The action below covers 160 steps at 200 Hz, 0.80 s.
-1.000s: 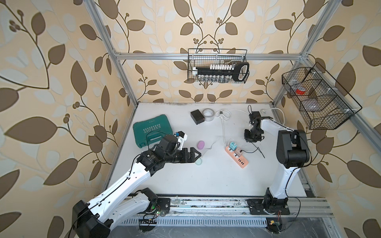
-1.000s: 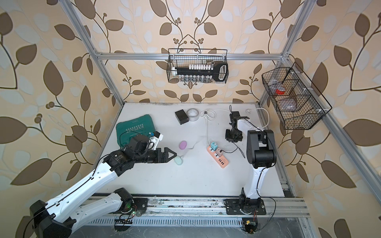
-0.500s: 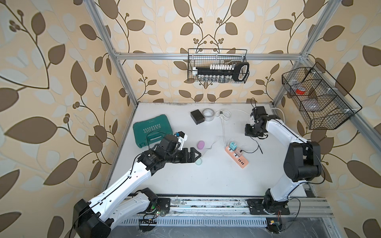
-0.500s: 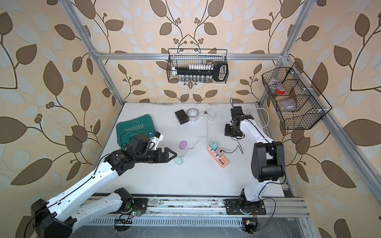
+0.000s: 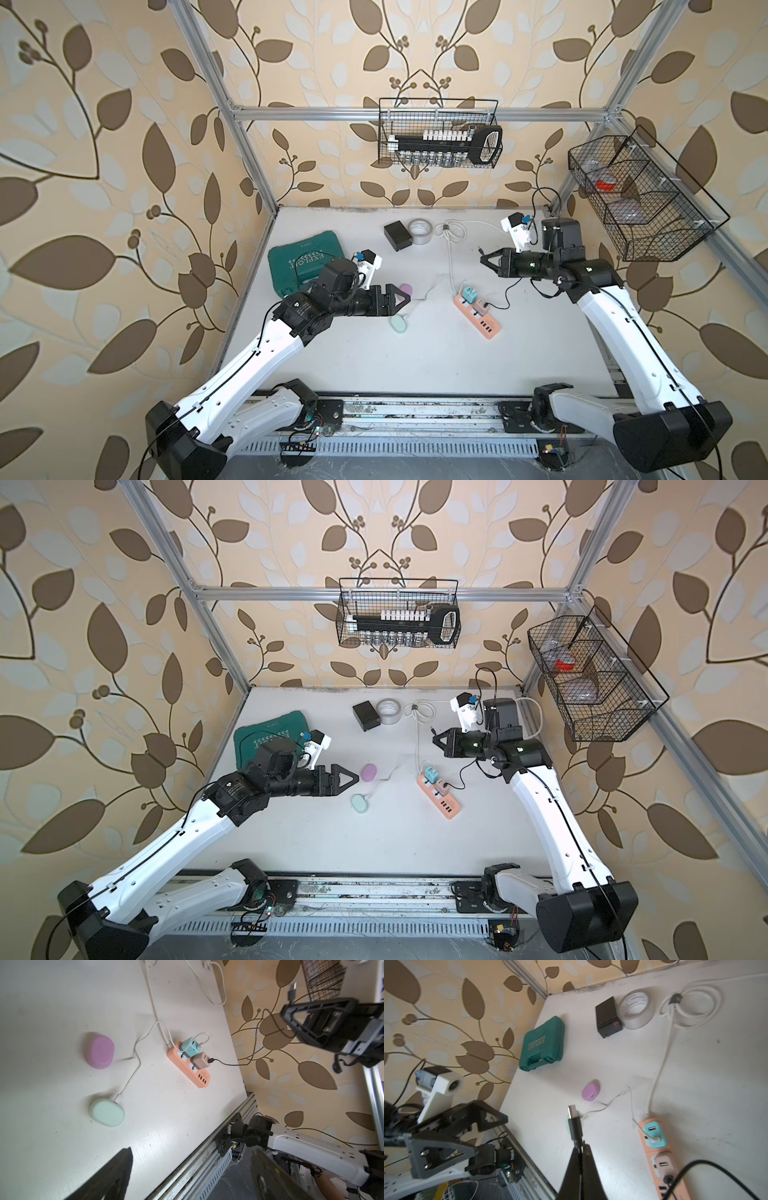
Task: Charge the bluetooth headset
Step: Adjust the charging cable.
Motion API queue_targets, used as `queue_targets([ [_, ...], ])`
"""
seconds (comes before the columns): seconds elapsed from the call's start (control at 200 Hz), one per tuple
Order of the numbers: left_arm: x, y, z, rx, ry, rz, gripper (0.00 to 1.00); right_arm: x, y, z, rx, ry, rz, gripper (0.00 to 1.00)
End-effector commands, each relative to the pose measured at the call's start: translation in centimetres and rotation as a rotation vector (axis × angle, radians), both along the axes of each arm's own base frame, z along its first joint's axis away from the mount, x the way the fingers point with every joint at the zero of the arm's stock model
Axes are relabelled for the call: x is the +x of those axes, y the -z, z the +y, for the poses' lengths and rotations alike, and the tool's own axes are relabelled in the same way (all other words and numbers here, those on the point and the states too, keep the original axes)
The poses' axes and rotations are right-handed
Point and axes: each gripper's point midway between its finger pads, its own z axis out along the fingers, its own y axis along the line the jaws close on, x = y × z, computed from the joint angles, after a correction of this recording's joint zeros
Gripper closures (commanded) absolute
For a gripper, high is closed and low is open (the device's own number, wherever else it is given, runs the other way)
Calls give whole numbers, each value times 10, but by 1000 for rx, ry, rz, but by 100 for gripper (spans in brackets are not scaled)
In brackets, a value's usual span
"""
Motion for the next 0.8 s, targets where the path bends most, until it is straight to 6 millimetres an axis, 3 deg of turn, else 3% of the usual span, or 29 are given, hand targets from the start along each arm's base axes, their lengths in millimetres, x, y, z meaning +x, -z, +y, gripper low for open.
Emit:
queue_targets([
  [0.0, -11, -44, -8, -96, 108, -118, 14, -39, -18, 40, 221, -235, 48, 97],
  [0.175, -37, -67, -17, -196, 265, -172, 22, -85, -19, 80, 268, -447, 88, 96],
  [0.41, -63, -77, -27, -287, 442, -163, 35, -128, -4, 130, 282, -665, 182, 96],
  [0.585, -80, -78, -31, -334, 566, -132, 46, -135, -3, 151, 309, -726, 210, 95],
  [0.795, -77, -59, -31, -277, 557, -84, 53, -138, -7, 162, 330, -764, 212, 95],
])
